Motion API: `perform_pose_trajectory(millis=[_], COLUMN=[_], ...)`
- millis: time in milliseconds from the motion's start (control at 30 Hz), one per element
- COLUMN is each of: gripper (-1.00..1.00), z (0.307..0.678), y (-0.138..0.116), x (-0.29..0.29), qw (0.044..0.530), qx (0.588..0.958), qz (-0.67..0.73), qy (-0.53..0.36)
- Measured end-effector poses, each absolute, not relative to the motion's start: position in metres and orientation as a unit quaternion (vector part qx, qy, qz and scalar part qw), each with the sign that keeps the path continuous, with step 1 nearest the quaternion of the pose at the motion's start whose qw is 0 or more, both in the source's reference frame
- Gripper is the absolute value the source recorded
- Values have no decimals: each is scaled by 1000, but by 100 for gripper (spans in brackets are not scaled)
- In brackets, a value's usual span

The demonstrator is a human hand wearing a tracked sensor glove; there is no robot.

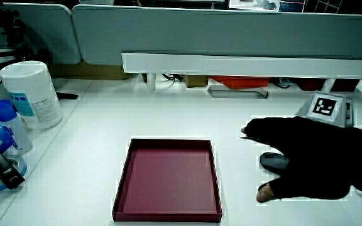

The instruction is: Pick mouse from desk

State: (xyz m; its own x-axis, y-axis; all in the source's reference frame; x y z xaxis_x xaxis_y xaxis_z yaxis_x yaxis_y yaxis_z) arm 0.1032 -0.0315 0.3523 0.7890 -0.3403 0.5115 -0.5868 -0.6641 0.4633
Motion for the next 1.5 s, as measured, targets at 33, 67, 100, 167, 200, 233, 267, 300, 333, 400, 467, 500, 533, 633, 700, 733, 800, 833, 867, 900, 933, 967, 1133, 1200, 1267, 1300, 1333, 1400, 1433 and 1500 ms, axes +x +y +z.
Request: perform_pose_trajectory(millis=[33,67,100,167,200,233,267,300,333,400,467,500,533,633,700,733,800,833,867,900,933,967,1133,1200,1267,1300,1333,1400,1433,1500], gripper=[0,0,0,0,0,0,0,0,0,0,0,0,0,0,0,0,0,0,0,0,0,0,0,0,0,0,0,0,0,0], z=[350,363,367,372,374,382,384,387,395,404,412,419,422,438,445,451,458,463,468,471,475,479,501,509,513,518,518,525,524,532], y=[-36,-41,-46,-55,-59,-63,-67,-70,-74,-81,-86,-89,-91,-96,-99,-100,-101,-102,-102,-103,-103,-103,-102,-102,-102,-101,-101,-100,-99,-99], x=[105,111,115,122,125,130,133,136,141,148,154,158,161,171,175,178,180,182,183,185,186,188,195,199,200,201,201,203,201,203], qw=[336,325,335,340,342,349,354,359,360,370,378,380,383,395,400,403,409,414,415,416,418,422,439,443,445,447,450,451,450,455], qx=[883,894,893,894,894,896,894,892,895,893,892,893,893,890,889,889,886,886,886,886,885,884,878,877,876,875,874,875,875,873], qz=[219,199,206,210,216,211,220,222,215,221,224,217,219,219,215,211,212,205,203,202,202,202,191,187,186,185,184,176,177,171], qy=[-243,-235,-219,-202,-191,-176,-167,-159,-151,-130,-111,-104,-91,-70,-58,-49,-43,-37,-32,-28,-24,-20,0,8,14,18,17,25,24,29])
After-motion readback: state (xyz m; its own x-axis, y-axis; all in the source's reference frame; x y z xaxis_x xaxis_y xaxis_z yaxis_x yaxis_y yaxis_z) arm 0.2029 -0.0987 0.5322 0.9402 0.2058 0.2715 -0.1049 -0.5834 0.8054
